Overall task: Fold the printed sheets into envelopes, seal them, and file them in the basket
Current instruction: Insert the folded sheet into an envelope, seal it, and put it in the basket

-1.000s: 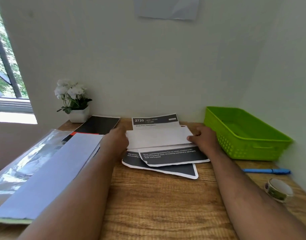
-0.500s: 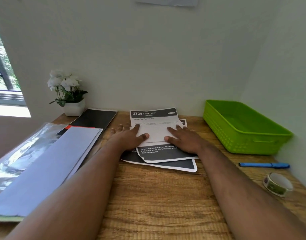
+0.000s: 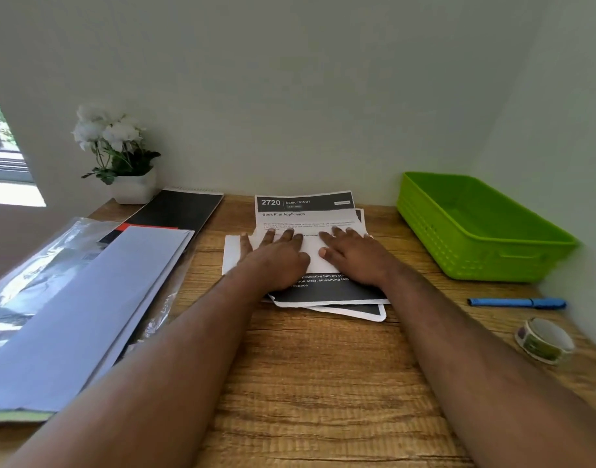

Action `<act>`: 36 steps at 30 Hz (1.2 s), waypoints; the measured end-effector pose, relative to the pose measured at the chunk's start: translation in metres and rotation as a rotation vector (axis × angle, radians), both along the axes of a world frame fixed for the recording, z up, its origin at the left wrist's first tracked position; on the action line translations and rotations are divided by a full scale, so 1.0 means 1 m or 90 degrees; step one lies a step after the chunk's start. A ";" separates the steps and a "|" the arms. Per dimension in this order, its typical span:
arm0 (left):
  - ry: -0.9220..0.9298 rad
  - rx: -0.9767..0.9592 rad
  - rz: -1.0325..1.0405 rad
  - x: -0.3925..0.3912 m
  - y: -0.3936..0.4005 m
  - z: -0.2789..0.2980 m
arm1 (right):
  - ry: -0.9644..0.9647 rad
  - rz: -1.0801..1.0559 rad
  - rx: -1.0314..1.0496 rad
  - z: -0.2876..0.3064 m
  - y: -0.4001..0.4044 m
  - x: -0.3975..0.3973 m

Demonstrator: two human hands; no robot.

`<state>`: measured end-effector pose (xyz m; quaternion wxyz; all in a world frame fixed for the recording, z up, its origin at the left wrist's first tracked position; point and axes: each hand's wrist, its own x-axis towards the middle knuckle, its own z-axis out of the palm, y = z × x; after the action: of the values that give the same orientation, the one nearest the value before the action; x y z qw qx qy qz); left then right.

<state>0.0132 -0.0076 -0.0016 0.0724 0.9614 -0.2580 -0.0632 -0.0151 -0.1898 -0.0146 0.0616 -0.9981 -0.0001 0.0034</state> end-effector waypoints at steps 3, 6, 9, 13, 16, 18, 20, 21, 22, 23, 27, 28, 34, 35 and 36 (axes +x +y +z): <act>0.019 -0.003 0.008 0.002 -0.001 -0.006 | 0.013 0.003 -0.034 -0.002 -0.002 0.003; 0.025 0.013 0.010 0.003 -0.003 -0.008 | 0.035 0.006 -0.047 -0.002 -0.003 0.005; 0.029 0.018 0.017 0.003 -0.005 -0.008 | 0.053 -0.002 -0.055 -0.002 -0.003 0.006; 0.033 0.017 0.020 0.004 -0.005 -0.009 | 0.060 -0.004 -0.057 -0.001 -0.003 0.005; 0.041 0.013 0.018 0.003 -0.005 -0.007 | 0.053 -0.005 -0.054 0.001 0.000 0.001; 0.049 0.008 0.018 -0.001 -0.004 -0.005 | 0.030 -0.007 -0.050 0.003 0.003 -0.005; 0.049 0.002 0.021 -0.004 -0.003 -0.005 | 0.034 -0.021 -0.038 0.008 0.008 -0.012; 0.042 -0.002 0.020 -0.007 -0.002 -0.004 | 0.038 -0.032 -0.032 0.012 0.010 -0.017; 0.037 -0.009 0.022 -0.008 0.000 -0.004 | 0.040 -0.040 -0.024 0.016 0.013 -0.023; 0.028 -0.019 0.023 -0.012 0.002 -0.002 | 0.023 -0.043 -0.015 0.022 0.014 -0.033; -0.136 -0.117 -0.045 -0.025 0.008 0.009 | -0.125 -0.055 -0.001 0.046 -0.002 -0.089; -0.184 -0.159 -0.081 -0.032 0.007 0.013 | -0.130 -0.070 0.000 0.051 -0.011 -0.104; -0.202 -0.235 -0.275 -0.085 -0.035 0.020 | -0.164 -0.189 0.083 0.064 -0.074 -0.186; -0.191 -0.205 -0.298 -0.088 -0.040 0.016 | -0.144 -0.200 0.065 0.061 -0.084 -0.196; -0.173 -0.175 -0.318 -0.089 -0.044 0.012 | -0.104 -0.219 0.038 0.057 -0.093 -0.205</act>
<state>-0.0762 -0.0515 0.0107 0.1485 0.8492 -0.4994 0.0857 -0.2204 -0.2824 0.0422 0.0905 -0.9780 0.1657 -0.0882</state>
